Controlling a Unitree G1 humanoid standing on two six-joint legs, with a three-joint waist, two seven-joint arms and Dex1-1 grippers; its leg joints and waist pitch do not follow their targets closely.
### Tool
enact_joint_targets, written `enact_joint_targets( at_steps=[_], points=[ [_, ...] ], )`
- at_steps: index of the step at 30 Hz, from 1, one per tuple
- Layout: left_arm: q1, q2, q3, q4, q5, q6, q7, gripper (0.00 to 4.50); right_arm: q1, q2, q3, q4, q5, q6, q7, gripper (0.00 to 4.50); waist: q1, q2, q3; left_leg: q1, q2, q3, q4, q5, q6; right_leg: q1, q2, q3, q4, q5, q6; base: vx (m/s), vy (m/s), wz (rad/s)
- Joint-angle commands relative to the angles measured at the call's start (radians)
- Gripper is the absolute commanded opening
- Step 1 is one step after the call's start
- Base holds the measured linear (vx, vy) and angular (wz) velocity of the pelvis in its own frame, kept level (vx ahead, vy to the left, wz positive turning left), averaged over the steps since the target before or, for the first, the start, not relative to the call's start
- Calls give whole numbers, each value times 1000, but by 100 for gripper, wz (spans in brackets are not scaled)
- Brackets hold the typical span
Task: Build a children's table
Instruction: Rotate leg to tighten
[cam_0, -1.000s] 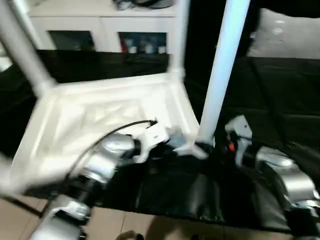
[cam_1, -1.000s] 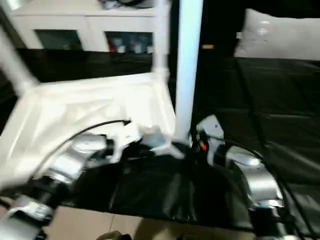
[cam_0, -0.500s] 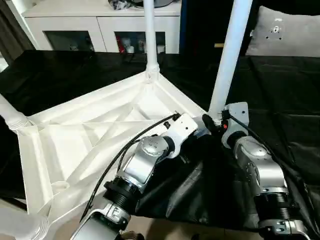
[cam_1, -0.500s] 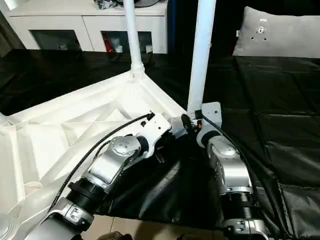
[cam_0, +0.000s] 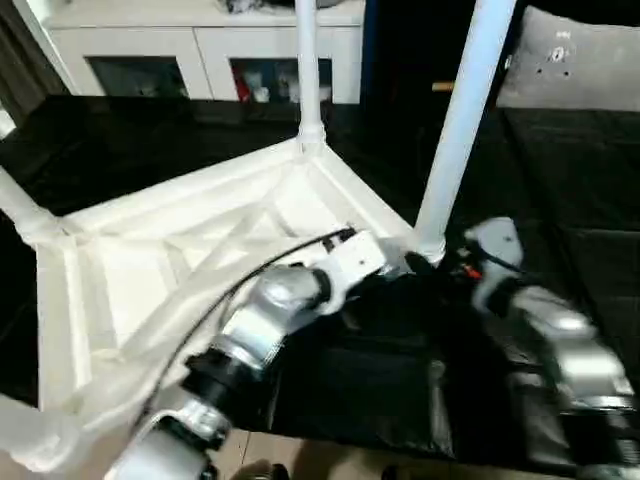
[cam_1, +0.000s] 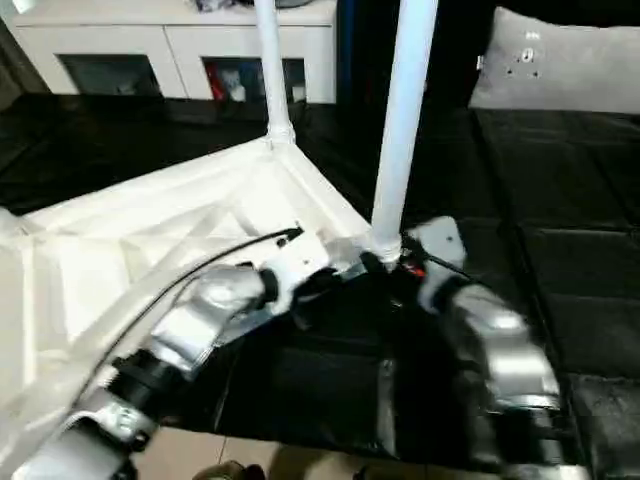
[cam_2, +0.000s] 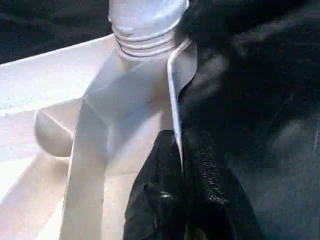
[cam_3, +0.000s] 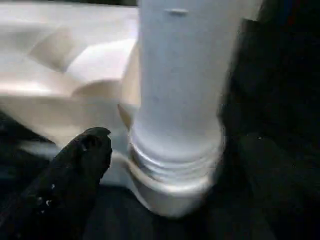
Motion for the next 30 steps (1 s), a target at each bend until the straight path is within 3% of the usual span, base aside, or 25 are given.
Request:
enact_joint_targets(
  at_steps=[1,6,9,13,14,16,19,24,30],
  points=[
    [-13,48,-31,37,27,-28,-67,0,4,-28,17,-36,6,-31,76,441,6,-24,-57,2,49,-19,-64,-167,123,55,-71,42,-81,-232,-196,0,0,0],
    [-20,144,-62,57,17,-114,-203,0,6,-114,38,-45,28,-63,228,441,9,-25,-58,5,52,-20,-64,-174,128,55,-73,42,-79,-252,-206,0,0,0],
    [-12,228,-96,50,-16,-228,-375,0,9,-170,74,-58,63,-84,372,441,10,-26,-59,7,56,-20,-64,-172,134,54,-72,42,-76,-234,-215,0,0,0],
    [-10,258,-108,46,-34,-266,-454,0,5,-190,96,-57,82,-86,437,441,19,-20,-60,13,61,-16,-62,-171,135,50,-73,44,-69,-198,-244,0,0,0],
    [-9,267,-111,40,-50,-276,-490,0,5,-202,115,-60,91,-74,482,426,25,-24,-60,12,61,-16,-62,-167,134,51,-73,44,-68,-193,-248,0,0,0],
    [-8,270,-114,33,-63,-282,-514,0,5,-203,124,-59,92,-72,499,426,36,-24,-63,14,64,-16,-62,-160,128,50,-74,46,-62,-180,-255,0,0,0],
    [-7,271,-118,28,-75,-292,-532,0,9,-203,142,-63,91,-68,524,391,41,-27,-62,12,63,-15,-61,-156,126,51,-76,46,-60,-176,-257,0,0,0],
    [-8,263,-117,47,-76,-320,-544,0,15,-205,170,-65,97,-54,558,346,42,-29,-62,11,61,-16,-61,-160,117,52,-76,46,-65,-224,-236,0,0,0],
    [-8,261,-115,54,-78,-330,-552,0,12,-200,179,-52,107,-43,571,304,44,-30,-66,10,60,-15,-58,-135,125,53,-75,46,-60,-185,-243,0,0,0]
  ],
)
